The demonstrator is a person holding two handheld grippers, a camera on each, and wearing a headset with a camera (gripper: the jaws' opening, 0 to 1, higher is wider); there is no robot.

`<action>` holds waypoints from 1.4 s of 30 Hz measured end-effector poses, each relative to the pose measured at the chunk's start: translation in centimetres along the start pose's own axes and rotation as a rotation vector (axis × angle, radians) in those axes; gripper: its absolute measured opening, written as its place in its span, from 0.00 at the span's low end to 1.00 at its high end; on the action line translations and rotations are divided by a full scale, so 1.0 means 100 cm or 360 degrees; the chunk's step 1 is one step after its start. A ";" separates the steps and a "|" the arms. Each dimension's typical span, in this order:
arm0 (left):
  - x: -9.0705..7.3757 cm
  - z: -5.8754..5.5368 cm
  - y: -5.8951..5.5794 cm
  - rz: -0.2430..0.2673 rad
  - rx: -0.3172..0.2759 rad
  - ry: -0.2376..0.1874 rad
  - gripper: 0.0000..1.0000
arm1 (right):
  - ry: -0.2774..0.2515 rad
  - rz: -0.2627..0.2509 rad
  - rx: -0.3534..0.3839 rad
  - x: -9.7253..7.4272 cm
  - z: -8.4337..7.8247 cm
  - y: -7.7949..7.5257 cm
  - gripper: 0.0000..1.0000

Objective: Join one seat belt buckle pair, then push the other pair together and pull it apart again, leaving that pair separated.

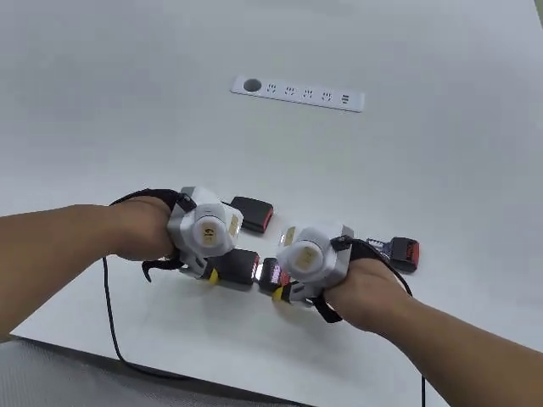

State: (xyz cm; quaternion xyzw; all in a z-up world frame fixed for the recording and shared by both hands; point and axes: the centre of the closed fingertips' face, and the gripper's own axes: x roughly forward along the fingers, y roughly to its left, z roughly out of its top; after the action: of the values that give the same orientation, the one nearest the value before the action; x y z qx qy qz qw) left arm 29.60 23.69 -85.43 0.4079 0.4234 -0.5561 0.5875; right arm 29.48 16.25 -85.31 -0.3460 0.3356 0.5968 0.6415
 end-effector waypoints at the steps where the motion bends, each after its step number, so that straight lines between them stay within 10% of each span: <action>1: -0.005 0.002 0.001 0.0015 -0.0013 -0.0017 0.35 | -0.0012 -0.0005 -0.0001 -0.004 0.003 0.000 0.40; 12: -0.043 0.017 0.037 0.0169 -0.0018 -0.0063 0.39 | -0.0109 -0.0096 -0.0070 -0.046 0.009 -0.016 0.39; 32: -0.015 0.019 0.093 0.0177 0.0057 -0.0077 0.44 | 0.0103 -0.0317 0.0116 -0.115 -0.132 -0.090 0.40; 42: 0.001 0.003 0.101 0.0123 0.0093 -0.0010 0.44 | 0.0174 -0.0222 0.0153 -0.110 -0.164 -0.095 0.41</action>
State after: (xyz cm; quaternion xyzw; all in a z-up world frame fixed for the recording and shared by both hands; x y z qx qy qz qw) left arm 39.67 23.80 -85.36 0.4393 0.3890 -0.5464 0.5976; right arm 38.00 -3.93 -84.44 -0.3695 0.3734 0.5141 0.6780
